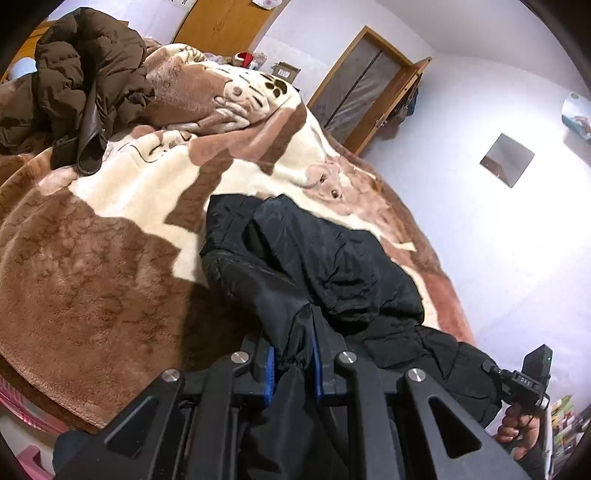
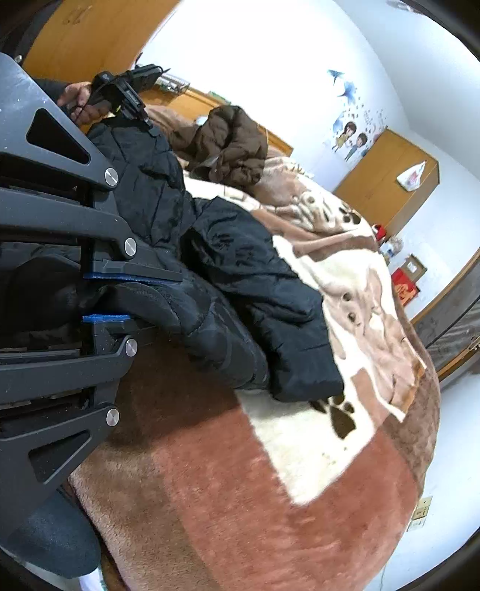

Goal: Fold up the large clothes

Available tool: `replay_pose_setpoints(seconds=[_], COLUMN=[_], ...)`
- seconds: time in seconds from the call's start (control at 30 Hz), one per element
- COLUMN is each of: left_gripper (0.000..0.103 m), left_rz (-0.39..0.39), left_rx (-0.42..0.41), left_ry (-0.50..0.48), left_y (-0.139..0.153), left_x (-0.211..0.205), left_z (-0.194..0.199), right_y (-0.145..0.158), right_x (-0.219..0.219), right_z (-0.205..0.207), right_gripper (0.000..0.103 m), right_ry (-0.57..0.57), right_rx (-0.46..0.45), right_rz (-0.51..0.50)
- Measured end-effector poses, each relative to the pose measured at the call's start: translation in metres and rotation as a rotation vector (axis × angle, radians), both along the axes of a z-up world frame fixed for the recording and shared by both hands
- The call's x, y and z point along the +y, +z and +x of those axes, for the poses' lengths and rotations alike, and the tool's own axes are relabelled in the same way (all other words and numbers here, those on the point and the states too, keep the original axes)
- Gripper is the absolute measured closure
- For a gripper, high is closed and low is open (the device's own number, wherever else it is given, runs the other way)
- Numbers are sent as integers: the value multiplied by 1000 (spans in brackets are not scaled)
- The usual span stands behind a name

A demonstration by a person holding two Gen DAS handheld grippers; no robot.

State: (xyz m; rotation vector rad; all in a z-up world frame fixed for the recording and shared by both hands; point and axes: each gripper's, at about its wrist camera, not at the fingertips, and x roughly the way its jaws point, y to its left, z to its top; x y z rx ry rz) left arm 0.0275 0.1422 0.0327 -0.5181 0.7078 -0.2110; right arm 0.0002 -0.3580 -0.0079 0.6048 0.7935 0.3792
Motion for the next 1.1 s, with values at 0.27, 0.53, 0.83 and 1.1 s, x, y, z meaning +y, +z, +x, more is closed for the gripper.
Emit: replay_pose_setpoints(seconds=[0.27,0.53,0.83,1.1], left_gripper=[87,87,87,82], left_rz=[-48,-57,-35,1], left_rx=[29,1,17,219], left_ry=[28,63,84,143], left_y=[-8,6,9,-57], left_x=[13,21,23,21], left_z=[0,58,175,280], right_y=[7,35,34,-44], right_x=[-7,-7,-6,-17], right_z=[9,81,203,307], right_gripper=[91,91,90,86], right_ry=[-16,-31,-61,-129], right_rx=[3,-53,-7,257], right_rz=[47,38,21,83])
